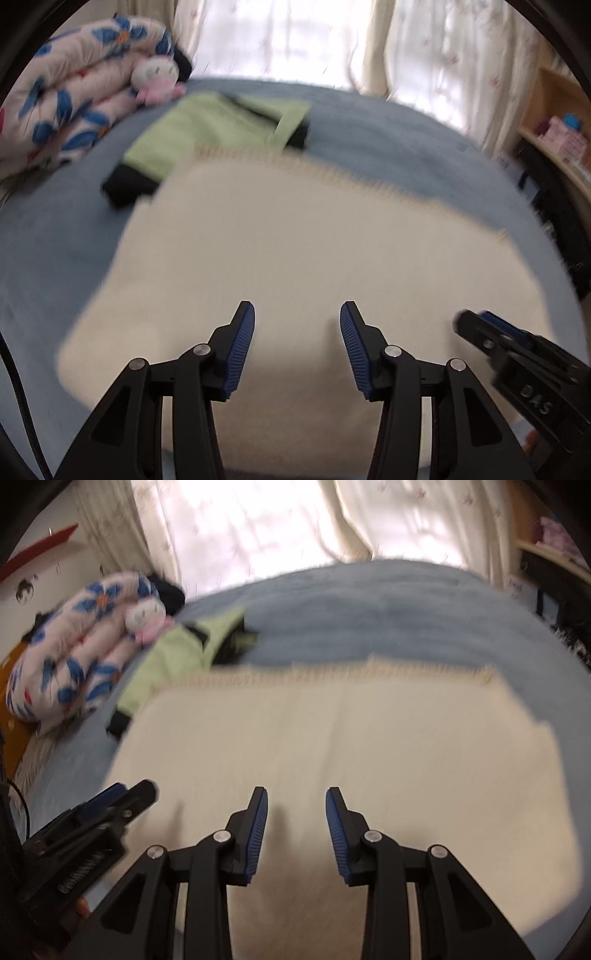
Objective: Fold large clothes
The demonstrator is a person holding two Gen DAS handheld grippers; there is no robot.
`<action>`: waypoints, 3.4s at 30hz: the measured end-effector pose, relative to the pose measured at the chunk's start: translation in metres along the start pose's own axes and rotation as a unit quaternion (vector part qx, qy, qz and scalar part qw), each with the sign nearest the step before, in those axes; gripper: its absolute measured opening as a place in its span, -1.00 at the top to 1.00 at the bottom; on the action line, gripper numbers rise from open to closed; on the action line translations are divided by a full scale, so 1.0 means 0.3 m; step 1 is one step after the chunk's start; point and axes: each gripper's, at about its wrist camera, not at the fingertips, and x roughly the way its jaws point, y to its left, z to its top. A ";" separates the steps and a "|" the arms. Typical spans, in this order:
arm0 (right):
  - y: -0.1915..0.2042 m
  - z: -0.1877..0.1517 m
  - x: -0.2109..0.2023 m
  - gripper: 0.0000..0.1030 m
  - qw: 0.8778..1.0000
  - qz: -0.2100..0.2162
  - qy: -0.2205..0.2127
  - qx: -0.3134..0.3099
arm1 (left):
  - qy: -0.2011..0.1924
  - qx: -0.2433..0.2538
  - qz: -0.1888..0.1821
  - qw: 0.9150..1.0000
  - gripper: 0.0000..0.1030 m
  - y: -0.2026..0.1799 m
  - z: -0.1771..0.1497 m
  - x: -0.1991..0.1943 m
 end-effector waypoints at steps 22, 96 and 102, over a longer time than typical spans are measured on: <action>-0.526 -0.226 -0.213 0.78 0.980 -0.168 -0.051 0.098 | -0.030 0.009 0.071 0.997 0.12 0.318 -0.102 -0.045; 0.068 -0.368 -0.336 0.17 0.996 -0.055 -0.071 0.007 | 0.056 -0.296 -0.214 0.929 -0.29 0.515 -0.172 0.030; 0.079 -0.314 -0.268 0.17 0.996 -0.062 -0.070 -0.007 | 0.039 -0.290 -0.183 0.938 -0.11 0.495 -0.061 0.100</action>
